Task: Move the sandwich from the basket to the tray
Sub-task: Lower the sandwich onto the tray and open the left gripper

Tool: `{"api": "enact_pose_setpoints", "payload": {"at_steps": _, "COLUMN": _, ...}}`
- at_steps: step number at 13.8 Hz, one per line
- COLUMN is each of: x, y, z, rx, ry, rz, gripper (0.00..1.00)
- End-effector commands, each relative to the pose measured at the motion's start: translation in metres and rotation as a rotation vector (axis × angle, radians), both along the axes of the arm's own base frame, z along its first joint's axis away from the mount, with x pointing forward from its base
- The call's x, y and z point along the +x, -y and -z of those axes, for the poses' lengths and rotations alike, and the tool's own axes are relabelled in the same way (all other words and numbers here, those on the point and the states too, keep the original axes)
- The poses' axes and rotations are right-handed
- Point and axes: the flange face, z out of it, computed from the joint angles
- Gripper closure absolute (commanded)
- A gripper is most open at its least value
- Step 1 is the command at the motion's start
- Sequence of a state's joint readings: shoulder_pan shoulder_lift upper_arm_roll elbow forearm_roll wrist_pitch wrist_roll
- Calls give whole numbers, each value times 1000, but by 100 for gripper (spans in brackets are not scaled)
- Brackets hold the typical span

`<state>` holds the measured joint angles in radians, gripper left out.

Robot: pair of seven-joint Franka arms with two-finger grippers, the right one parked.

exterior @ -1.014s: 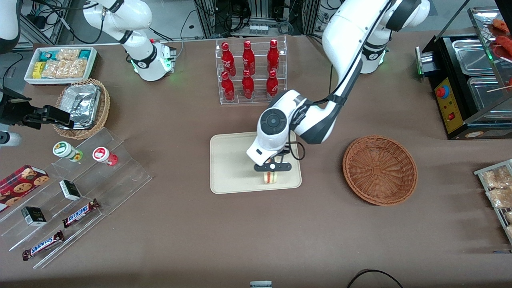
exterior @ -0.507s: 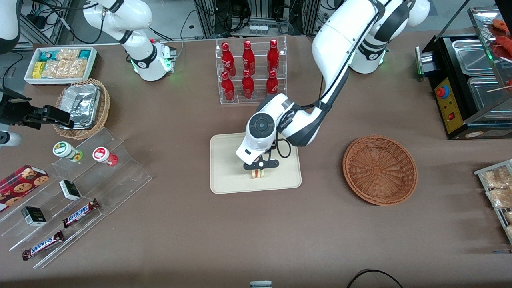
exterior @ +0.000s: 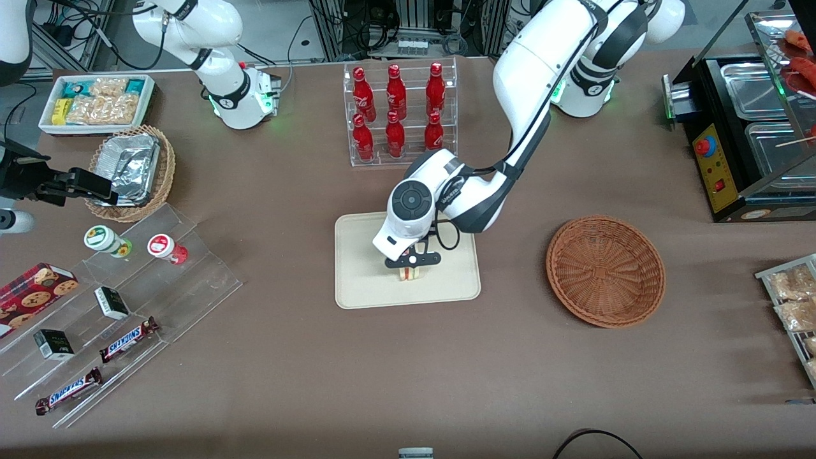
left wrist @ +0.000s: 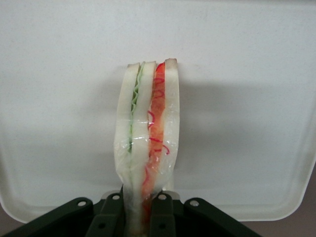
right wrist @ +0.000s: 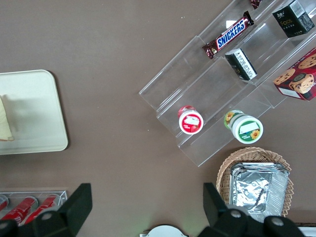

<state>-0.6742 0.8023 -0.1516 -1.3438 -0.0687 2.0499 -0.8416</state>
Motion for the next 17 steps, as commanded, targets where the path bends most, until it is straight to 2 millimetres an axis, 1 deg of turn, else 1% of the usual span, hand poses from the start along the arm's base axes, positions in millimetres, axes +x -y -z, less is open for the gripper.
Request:
{"api": "enact_pose_setpoints", "payload": {"at_steps": 1, "x": 4, "y": 3, "z": -2, "rx": 30, "ry": 13, "rz": -20, "gripper": 100}}
{"api": "enact_pose_setpoints", "payload": {"at_steps": 3, "x": 5, "y": 1, "z": 4, "rx": 48, "ry": 18, "rz": -32, "gripper": 100}}
{"api": "enact_pose_setpoints", "payload": {"at_steps": 6, "x": 5, "y": 3, "z": 6, "rx": 47, "ry": 22, "rz": -48, "gripper": 100}}
{"api": "enact_pose_setpoints", "payload": {"at_steps": 7, "x": 7, "y": 3, "z": 5, "rx": 44, "ry": 26, "rz": -57, "gripper": 74}}
{"api": "enact_pose_setpoints", "payload": {"at_steps": 8, "x": 8, "y": 3, "z": 5, "rx": 42, "ry": 25, "rz": -50, "gripper": 1}}
{"api": "enact_pose_setpoints", "payload": {"at_steps": 10, "x": 8, "y": 3, "z": 0, "rx": 38, "ry": 31, "rz": -50, "gripper": 0}}
{"api": "enact_pose_setpoints", "payload": {"at_steps": 11, "x": 9, "y": 4, "z": -8, "rx": 35, "ry": 36, "rz": -49, "gripper": 0}}
{"api": "enact_pose_setpoints", "payload": {"at_steps": 12, "x": 14, "y": 3, "z": -21, "rx": 24, "ry": 47, "rz": -54, "gripper": 0}}
{"api": "enact_pose_setpoints", "payload": {"at_steps": 14, "x": 22, "y": -5, "z": -50, "rx": 14, "ry": 59, "rz": -63, "gripper": 0}}
{"api": "enact_pose_setpoints", "payload": {"at_steps": 15, "x": 23, "y": -6, "z": -70, "rx": 7, "ry": 72, "rz": -57, "gripper": 0}}
{"api": "enact_pose_setpoints", "payload": {"at_steps": 16, "x": 27, "y": -11, "z": -81, "rx": 14, "ry": 74, "rz": -55, "gripper": 0}}
{"api": "enact_pose_setpoints", "payload": {"at_steps": 17, "x": 38, "y": -26, "z": -95, "rx": 16, "ry": 84, "rz": -60, "gripper": 0}}
